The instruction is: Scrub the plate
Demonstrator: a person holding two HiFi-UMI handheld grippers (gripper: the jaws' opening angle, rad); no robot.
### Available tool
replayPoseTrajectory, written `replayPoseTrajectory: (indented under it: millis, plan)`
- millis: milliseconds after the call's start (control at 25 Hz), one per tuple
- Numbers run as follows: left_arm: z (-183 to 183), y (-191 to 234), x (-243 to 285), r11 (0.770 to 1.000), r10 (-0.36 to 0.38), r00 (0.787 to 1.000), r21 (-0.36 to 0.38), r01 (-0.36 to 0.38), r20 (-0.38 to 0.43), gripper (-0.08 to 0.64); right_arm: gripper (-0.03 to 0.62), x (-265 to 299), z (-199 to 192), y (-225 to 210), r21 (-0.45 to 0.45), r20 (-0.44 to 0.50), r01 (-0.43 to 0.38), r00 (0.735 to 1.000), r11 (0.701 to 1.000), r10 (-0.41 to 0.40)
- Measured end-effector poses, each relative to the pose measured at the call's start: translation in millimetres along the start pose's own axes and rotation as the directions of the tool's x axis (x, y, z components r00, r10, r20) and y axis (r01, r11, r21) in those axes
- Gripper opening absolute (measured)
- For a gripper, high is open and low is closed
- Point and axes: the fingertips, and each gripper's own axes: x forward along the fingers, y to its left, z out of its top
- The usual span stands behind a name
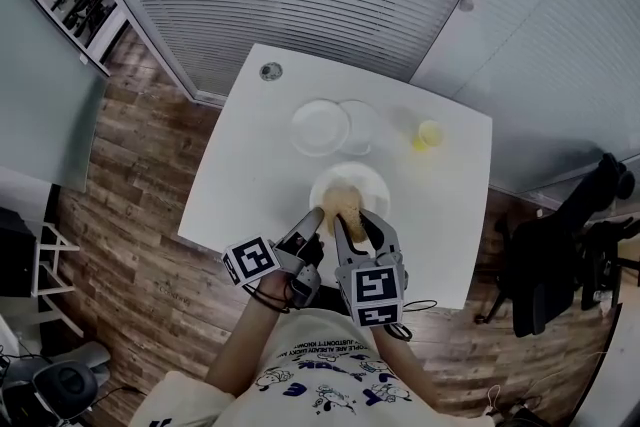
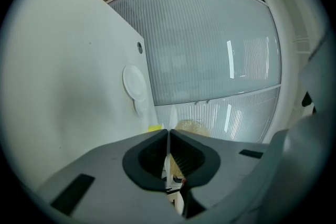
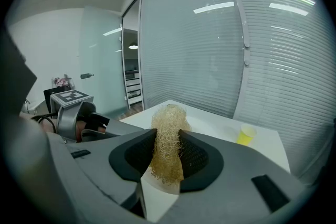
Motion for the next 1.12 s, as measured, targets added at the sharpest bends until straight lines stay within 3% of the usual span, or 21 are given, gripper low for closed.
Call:
replayPoseTrajectory:
  millis: [160,280,560,800,1000,1120]
  plan:
    - [-1,0,2,1.000,-0.013,1.000,-0.001,0.013,0.000,0.035,0.115,-1,-3,-3,-0.014,-0.007,0.014,1.000,1.000,-0.014]
    - [-2,4,-1,1.000,0.028,1.000,0.006,-0.028,-0.013,0.037,0.115,-3,-6,-8,0.002,-0.010,0.023,1.000,1.000,-0.023]
    - [-7,5,-1,0.999,0.048,0.998,0.006,-0.048,-0.029,0.037,0.115,-3,-8,-19,0.027,-0.009,0.045,0.999,0.999,-0.045]
    - [-5,0,4,1.000,-0.013,1.000,0.018,0.013,-0.019,0.037,0.115,-3,-11,-32,0.021,-0.013,0.075,0.997,0.997,-0.075]
    - [-6,3,-1,0.999,0.030,0.999,0.012,-0.030,-0.021,0.037,0.115,-7,-14,-48,0.021,-0.020,0.115,0.993,0.993,-0.115]
    - [-5,-1,2,1.000,-0.004,1.000,0.019,0.004,-0.017,0.037,0.115,-8,-15,-57,0.013,-0.026,0.133,0.991,0.991,-0.132]
